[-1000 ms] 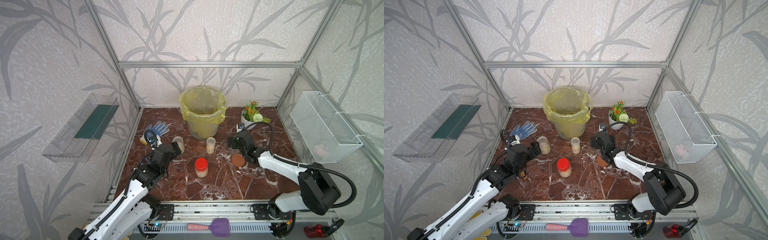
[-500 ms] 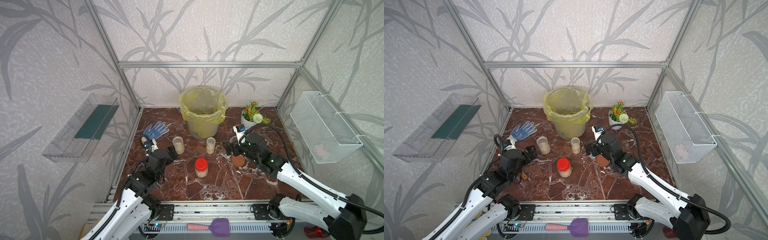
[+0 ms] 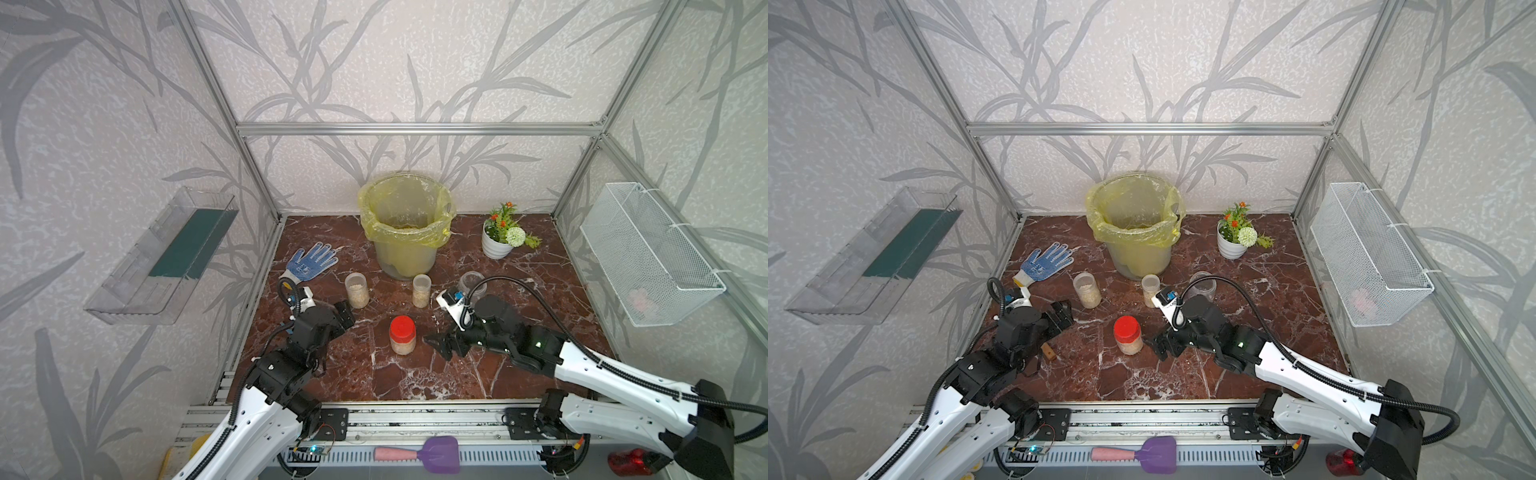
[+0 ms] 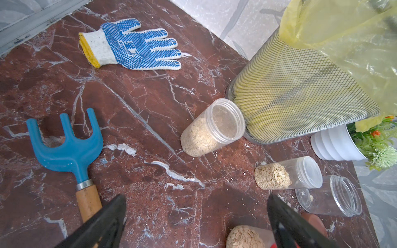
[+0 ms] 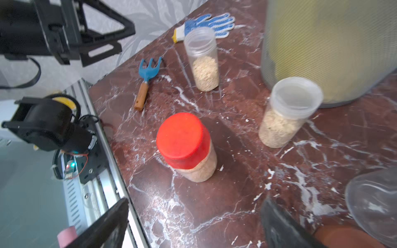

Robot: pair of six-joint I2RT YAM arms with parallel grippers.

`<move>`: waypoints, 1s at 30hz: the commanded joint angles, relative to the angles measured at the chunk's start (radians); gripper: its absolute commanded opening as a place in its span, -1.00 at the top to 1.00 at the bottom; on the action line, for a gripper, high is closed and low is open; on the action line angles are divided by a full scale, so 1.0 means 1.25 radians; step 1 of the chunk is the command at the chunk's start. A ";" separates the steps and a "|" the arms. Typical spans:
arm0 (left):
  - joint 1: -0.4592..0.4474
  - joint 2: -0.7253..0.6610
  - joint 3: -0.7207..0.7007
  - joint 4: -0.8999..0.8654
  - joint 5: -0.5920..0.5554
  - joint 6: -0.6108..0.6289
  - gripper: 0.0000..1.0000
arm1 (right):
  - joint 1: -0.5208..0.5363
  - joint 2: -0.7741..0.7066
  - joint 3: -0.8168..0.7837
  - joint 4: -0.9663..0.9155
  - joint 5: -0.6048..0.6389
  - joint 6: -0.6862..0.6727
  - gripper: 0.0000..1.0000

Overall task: Empty expired oatmeal from jars
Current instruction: Pick up the jar from the center of the board.

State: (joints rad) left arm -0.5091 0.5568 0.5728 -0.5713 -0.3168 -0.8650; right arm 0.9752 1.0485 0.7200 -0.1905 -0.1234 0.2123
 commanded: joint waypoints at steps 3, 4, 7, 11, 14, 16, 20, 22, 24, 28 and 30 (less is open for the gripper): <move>0.003 -0.023 -0.022 -0.033 0.014 -0.022 -0.99 | 0.072 0.100 0.052 0.014 0.003 -0.032 -0.97; 0.004 -0.029 -0.026 -0.035 0.015 -0.022 -0.99 | 0.082 0.120 0.062 0.020 0.011 -0.036 -0.98; 0.004 -0.043 -0.035 -0.037 0.019 -0.025 -0.99 | 0.091 0.188 0.095 0.031 0.019 -0.045 -1.00; 0.003 -0.053 -0.043 -0.039 0.024 -0.029 -0.99 | 0.095 0.260 0.132 0.056 0.024 -0.053 -0.98; 0.002 -0.060 -0.049 -0.039 0.030 -0.031 -0.99 | 0.095 0.312 0.171 0.051 0.056 -0.059 -0.98; 0.002 -0.063 -0.053 -0.036 0.032 -0.030 -0.99 | 0.096 0.349 0.193 0.053 0.071 -0.062 -0.98; 0.003 -0.062 -0.056 -0.032 0.038 -0.022 -0.99 | 0.096 0.411 0.230 0.053 0.075 -0.065 -1.00; 0.003 -0.061 -0.055 -0.031 0.038 -0.019 -0.99 | 0.095 0.436 0.242 0.055 0.088 -0.063 -0.99; 0.003 -0.062 -0.056 -0.030 0.038 -0.016 -0.98 | 0.095 0.449 0.246 0.063 0.108 -0.059 -0.99; 0.003 -0.061 -0.060 -0.027 0.042 -0.012 -0.99 | 0.095 0.468 0.255 0.080 0.138 -0.061 -0.99; 0.003 -0.061 -0.064 -0.025 0.046 -0.013 -0.99 | 0.095 0.481 0.263 0.094 0.134 -0.064 -0.99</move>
State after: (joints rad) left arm -0.5091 0.4854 0.5091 -0.5964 -0.2596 -0.8902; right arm 1.0885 1.6337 1.0077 -0.1116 0.0177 0.1436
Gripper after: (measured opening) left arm 0.993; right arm 0.993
